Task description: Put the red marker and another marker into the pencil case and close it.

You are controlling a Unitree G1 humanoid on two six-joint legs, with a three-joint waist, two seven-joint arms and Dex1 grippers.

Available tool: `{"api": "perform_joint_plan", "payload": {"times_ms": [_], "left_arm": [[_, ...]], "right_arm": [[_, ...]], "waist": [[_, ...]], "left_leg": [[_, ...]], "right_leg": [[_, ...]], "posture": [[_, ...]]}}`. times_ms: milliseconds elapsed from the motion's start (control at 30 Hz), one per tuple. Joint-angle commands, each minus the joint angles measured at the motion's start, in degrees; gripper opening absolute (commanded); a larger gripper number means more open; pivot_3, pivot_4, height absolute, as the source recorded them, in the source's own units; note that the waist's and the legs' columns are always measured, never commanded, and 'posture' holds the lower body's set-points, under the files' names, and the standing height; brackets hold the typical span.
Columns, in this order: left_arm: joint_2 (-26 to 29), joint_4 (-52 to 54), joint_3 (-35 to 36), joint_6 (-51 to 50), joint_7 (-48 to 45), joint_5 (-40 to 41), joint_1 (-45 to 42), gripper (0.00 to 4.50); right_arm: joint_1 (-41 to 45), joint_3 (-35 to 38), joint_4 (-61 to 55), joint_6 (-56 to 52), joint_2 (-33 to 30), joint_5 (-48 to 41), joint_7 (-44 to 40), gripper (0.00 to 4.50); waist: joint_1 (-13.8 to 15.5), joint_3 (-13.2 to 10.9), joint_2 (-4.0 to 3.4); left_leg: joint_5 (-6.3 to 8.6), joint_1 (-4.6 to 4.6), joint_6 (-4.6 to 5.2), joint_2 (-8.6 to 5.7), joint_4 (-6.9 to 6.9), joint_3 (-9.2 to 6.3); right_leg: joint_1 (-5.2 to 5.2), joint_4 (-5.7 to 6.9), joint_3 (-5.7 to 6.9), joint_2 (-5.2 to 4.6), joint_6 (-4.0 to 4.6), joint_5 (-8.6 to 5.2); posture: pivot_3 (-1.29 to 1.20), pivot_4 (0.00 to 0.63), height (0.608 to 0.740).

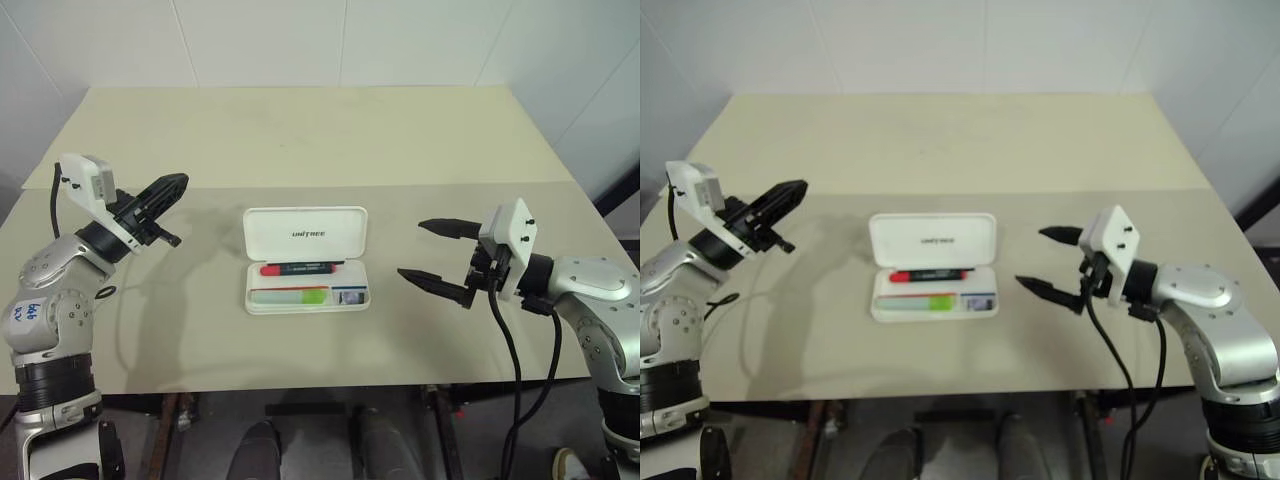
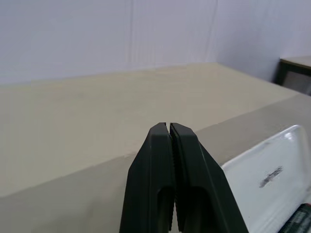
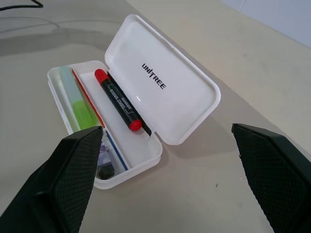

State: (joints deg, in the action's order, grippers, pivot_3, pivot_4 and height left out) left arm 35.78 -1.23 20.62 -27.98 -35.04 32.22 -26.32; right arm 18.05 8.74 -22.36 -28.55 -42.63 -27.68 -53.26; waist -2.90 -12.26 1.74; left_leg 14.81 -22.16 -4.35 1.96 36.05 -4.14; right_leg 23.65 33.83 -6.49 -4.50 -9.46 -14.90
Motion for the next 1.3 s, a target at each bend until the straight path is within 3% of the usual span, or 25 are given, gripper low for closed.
{"api": "perform_joint_plan", "payload": {"times_ms": [33,333,567,933,1167,1300], "left_arm": [[-0.9,-2.8,-5.1,-1.2,-0.1,-3.0,-2.3,0.03],[-2.0,-10.8,-10.6,-1.4,-2.0,-6.6,-7.0,0.03],[-2.8,-10.5,-11.1,-1.2,-9.8,-4.0,-8.3,0.03],[1.3,-3.6,-10.5,0.9,-22.1,-1.7,-5.1,0.03],[6.8,-1.8,-17.2,8.0,-32.7,-7.0,-2.9,0.03],[6.8,-1.9,-20.3,9.7,-35.0,-8.6,-2.3,0.03]], "right_arm": [[0.8,0.3,-2.6,0.9,0.2,-0.6,1.3,4.5],[0.1,0.3,-4.0,0.7,0.4,-1.1,3.1,4.5],[-0.8,-0.1,-4.9,0.7,1.2,-1.4,4.8,4.5],[-0.8,-0.9,-4.8,1.0,2.5,-1.3,5.9,4.5],[-0.6,-1.4,-4.6,1.0,3.1,-1.2,6.1,4.5],[-0.5,-1.5,-4.7,1.1,3.3,-1.1,6.3,4.5]], "waist": [[0.2,0.0,0.0],[0.5,0.0,0.0],[1.0,0.0,0.0],[1.2,0.0,0.0],[1.1,0.0,0.0],[1.1,0.0,0.0]], "left_leg": [[0.0,-0.01,0.0,0.0,0.0,0.0],[0.01,-0.01,-0.01,0.0,-0.05,0.0],[0.01,-0.02,-0.02,0.0,-0.05,0.0],[0.02,-0.03,-0.03,0.0,-0.05,0.0],[0.02,-0.02,-0.03,0.0,-0.05,0.01],[0.02,-0.03,-0.03,0.0,-0.05,0.0]], "right_leg": [[0.0,-0.01,0.0,0.0,0.0,0.0],[0.02,-0.03,0.0,0.0,0.01,0.0],[0.02,-0.03,0.01,0.0,0.01,0.0],[0.02,-0.05,0.01,0.0,0.04,-0.02],[0.01,-0.06,0.0,0.0,0.59,-0.32],[0.02,-0.06,0.01,0.0,0.73,-0.39]], "posture": [[0.0,0.15,0.74],[0.0,0.15,0.74],[0.0,0.15,0.74],[0.0,0.15,0.74],[0.0,0.15,0.74],[0.0,0.15,0.74]]}}
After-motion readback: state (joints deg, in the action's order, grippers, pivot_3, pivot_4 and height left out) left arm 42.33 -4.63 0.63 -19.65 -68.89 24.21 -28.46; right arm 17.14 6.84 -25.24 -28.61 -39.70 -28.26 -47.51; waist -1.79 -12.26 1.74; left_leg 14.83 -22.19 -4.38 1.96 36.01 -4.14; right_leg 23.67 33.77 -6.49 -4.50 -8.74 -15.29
